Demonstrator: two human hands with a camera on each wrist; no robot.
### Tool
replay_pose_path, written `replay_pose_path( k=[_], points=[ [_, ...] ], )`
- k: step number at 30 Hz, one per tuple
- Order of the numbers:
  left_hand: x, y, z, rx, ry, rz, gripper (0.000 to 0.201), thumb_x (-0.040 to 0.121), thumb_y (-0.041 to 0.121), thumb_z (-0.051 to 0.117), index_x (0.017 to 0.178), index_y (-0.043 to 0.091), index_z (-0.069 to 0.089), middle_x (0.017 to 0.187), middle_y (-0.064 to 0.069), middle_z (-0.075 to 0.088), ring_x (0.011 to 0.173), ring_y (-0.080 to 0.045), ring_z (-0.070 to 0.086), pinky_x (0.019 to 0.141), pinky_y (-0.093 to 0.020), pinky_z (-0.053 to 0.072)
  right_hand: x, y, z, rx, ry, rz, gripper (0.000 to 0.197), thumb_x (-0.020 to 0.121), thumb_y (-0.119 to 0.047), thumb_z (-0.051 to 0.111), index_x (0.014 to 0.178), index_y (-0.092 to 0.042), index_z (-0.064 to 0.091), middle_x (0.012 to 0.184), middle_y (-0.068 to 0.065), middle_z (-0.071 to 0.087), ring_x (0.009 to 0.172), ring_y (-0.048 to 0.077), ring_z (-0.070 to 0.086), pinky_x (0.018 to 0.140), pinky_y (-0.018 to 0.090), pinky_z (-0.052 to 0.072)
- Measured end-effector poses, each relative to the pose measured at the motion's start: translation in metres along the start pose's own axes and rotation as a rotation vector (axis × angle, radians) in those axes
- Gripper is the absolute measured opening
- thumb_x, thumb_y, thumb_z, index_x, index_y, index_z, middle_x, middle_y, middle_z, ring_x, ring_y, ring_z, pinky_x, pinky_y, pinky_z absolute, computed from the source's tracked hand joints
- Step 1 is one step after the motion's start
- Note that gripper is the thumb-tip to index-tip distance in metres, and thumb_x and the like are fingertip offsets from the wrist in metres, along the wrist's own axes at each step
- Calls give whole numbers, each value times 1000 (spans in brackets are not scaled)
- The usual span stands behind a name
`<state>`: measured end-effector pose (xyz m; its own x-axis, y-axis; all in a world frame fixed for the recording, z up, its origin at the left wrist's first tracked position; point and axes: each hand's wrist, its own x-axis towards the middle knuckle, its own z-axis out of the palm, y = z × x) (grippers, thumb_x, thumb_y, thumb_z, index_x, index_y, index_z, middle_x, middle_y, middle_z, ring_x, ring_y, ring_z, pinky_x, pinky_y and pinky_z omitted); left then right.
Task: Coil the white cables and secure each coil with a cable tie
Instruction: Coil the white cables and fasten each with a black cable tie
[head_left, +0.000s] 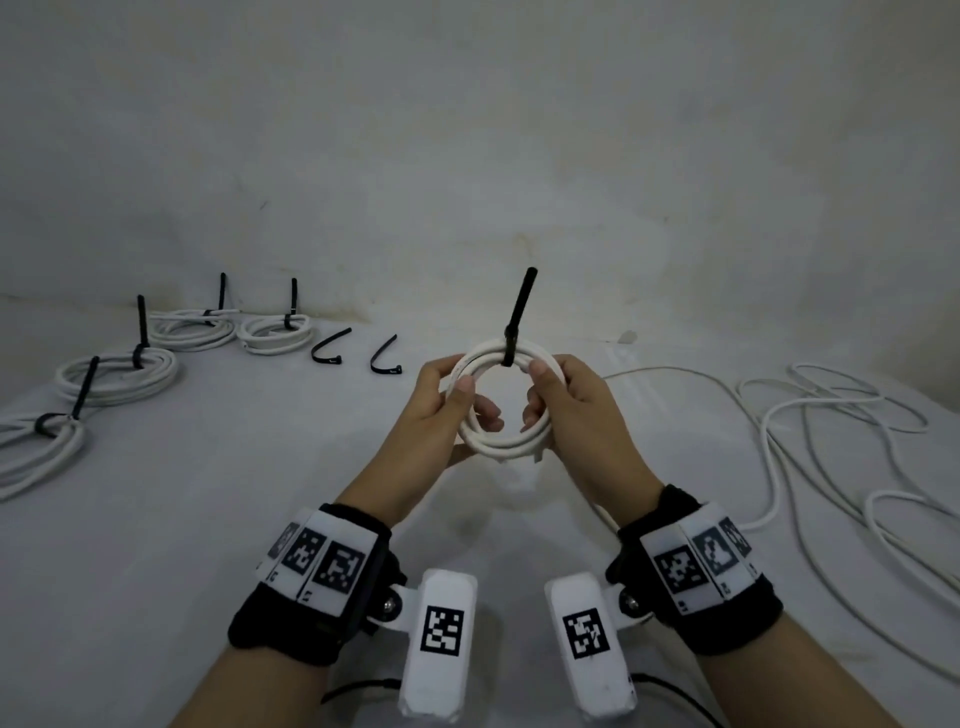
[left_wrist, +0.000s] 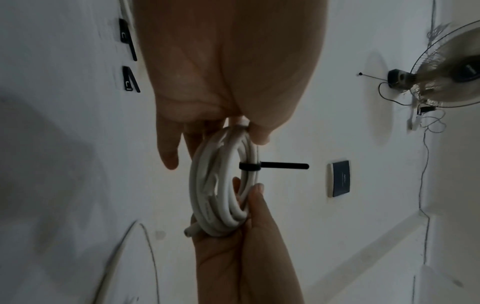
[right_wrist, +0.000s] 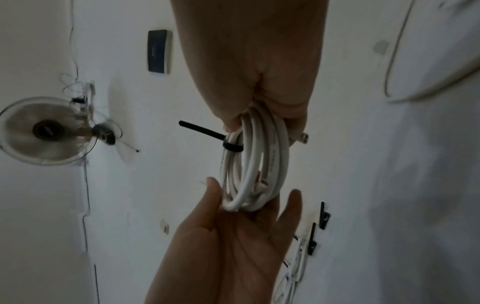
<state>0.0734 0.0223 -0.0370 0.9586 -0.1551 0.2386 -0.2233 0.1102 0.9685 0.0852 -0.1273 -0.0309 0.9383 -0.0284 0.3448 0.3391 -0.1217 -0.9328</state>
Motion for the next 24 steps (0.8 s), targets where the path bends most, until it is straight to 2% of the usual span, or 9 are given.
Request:
replay_pose_path(
  k=[4, 6, 10, 13, 17, 19, 20, 22, 24],
  points=[
    [5, 8, -12, -3, 57, -47, 24, 102, 30, 31, 120, 23, 47, 84, -3, 55, 67, -4, 65, 72, -25, 54, 10, 0, 21, 82, 12, 33, 25, 100, -26, 46, 99, -4, 57, 60, -2, 52, 53, 14, 49, 45, 26, 40],
    [7, 11, -22, -17, 85, -70, 25, 103, 27, 30, 121, 23, 47, 81, -2, 51, 67, -8, 64, 72, -27, 54, 14, 1, 33, 125, -10, 62, 27, 100, -26, 46, 100, -2, 58, 60, -1, 53, 55, 15, 51, 49, 27, 41],
    [9, 10, -51, -50, 170, -151, 26, 104, 24, 30, 121, 15, 48, 82, -4, 48, 67, -14, 61, 66, -30, 52, 16, 4, 54, 255, -92, 169, 31, 103, -23, 38, 100, -1, 60, 71, 6, 59, 64, 15, 64, 63, 28, 55],
    [12, 10, -79, -83, 241, -192, 22, 104, 24, 31, 113, 15, 50, 81, -5, 48, 70, -18, 59, 65, -33, 51, 20, 14, 61, 214, -137, 217, 28, 103, -20, 38, 105, -7, 62, 91, 13, 63, 84, 21, 66, 77, 30, 56],
    [25, 9, -127, -54, 367, -237, 22, 104, 24, 32, 115, 13, 47, 84, -6, 48, 75, -21, 57, 63, -34, 47, 27, 31, 57, 120, -132, 244, 21, 101, -17, 42, 108, -11, 62, 96, 9, 62, 85, 17, 67, 87, 33, 53],
    [35, 7, -152, -28, 429, -270, 22, 104, 24, 31, 116, 13, 45, 85, -6, 48, 75, -20, 55, 63, -35, 47, 33, 39, 54, -36, -140, 189, 19, 99, -13, 47, 102, -15, 65, 96, 4, 64, 89, 16, 66, 84, 27, 51],
    [39, 5, -162, -15, 455, -290, 23, 104, 24, 30, 118, 13, 45, 84, -6, 48, 74, -19, 54, 63, -36, 47, 34, 42, 50, -166, -157, 135, 18, 98, -13, 49, 99, -18, 66, 98, 0, 65, 92, 14, 64, 82, 19, 48],
    [50, 0, -184, 23, 495, -341, 29, 105, 24, 29, 124, 11, 45, 82, -6, 47, 71, -18, 52, 61, -36, 47, 39, 53, 47, -417, -239, 61, 16, 96, -16, 53, 101, -25, 64, 105, -8, 62, 97, 6, 59, 74, 3, 40],
    [62, -7, -203, 45, 531, -411, 36, 105, 25, 27, 131, 6, 42, 79, -6, 47, 69, -17, 50, 56, -37, 50, 38, 63, 45, -560, -344, 55, 16, 96, -18, 54, 108, -27, 61, 112, -13, 54, 102, 1, 55, 73, -2, 34]
  ],
)
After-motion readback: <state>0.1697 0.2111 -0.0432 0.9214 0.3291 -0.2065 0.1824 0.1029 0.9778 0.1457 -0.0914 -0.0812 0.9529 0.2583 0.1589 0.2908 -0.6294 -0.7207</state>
